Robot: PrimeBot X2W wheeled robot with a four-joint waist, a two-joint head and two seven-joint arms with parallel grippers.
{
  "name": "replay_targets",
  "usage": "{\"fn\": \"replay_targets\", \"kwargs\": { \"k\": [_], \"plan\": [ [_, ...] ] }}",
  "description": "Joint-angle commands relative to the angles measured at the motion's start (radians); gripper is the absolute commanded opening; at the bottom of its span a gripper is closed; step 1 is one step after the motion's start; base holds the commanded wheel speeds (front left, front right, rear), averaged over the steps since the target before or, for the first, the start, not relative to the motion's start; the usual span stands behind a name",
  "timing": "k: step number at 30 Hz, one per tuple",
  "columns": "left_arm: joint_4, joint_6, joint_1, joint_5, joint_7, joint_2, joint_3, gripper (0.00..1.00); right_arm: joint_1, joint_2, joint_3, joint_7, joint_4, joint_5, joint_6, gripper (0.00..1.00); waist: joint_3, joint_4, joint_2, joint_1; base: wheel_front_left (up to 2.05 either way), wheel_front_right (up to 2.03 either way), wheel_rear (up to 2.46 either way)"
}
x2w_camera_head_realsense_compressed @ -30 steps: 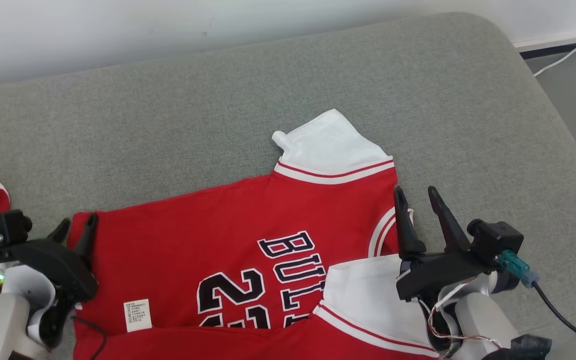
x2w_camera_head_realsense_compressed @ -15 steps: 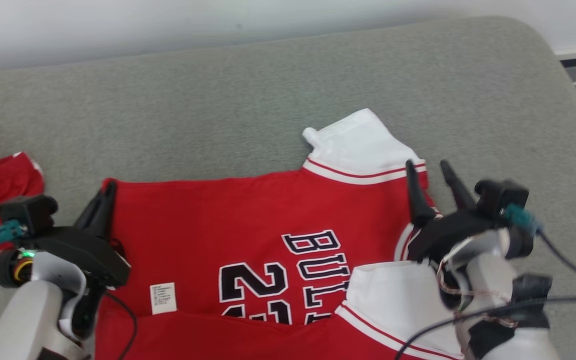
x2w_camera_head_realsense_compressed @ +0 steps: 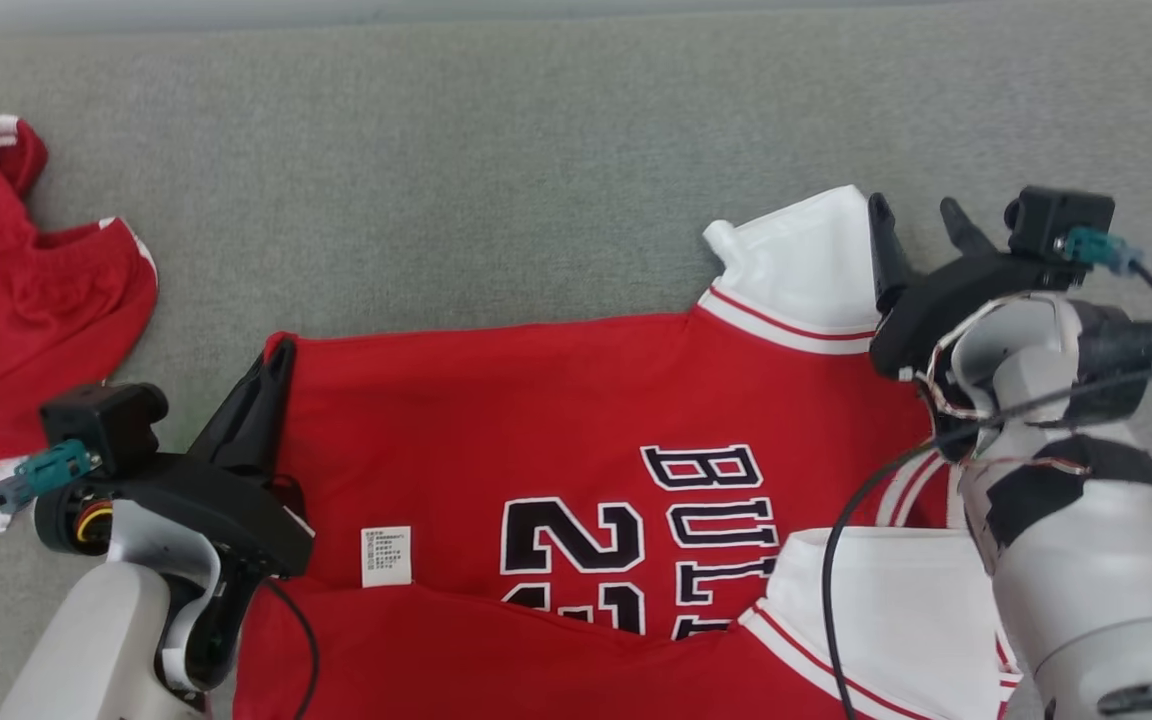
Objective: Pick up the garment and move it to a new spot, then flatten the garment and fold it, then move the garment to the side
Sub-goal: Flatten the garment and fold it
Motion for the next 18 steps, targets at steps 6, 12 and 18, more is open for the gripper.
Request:
{"fn": "replay_targets", "kwargs": {
  "k": [6, 12, 18],
  "plan": [
    [-0.046, 0.013, -0.009, 0.01, -0.002, -0.008, -0.015, 0.0, -0.137, -0.028, -0.003, 0.006, 0.166, -0.046, -0.001, 1.0, 0.076, 0.058, 0.0, -0.0001, 0.0, 0.0, 0.0],
    [-0.061, 0.017, -0.022, 0.014, -0.004, -0.019, -0.026, 0.0, -0.205, -0.042, -0.016, 0.007, 0.269, -0.074, -0.001, 1.0, 0.101, 0.076, 0.0, -0.0001, 0.0, 0.0, 0.0],
    [-0.055, 0.014, -0.029, 0.015, -0.011, -0.022, -0.035, 0.0, -0.25, -0.053, -0.031, -0.004, 0.349, -0.115, -0.001, 0.42, 0.116, 0.086, 0.0, -0.0001, 0.0, 0.0, 0.0]
  ]
}}
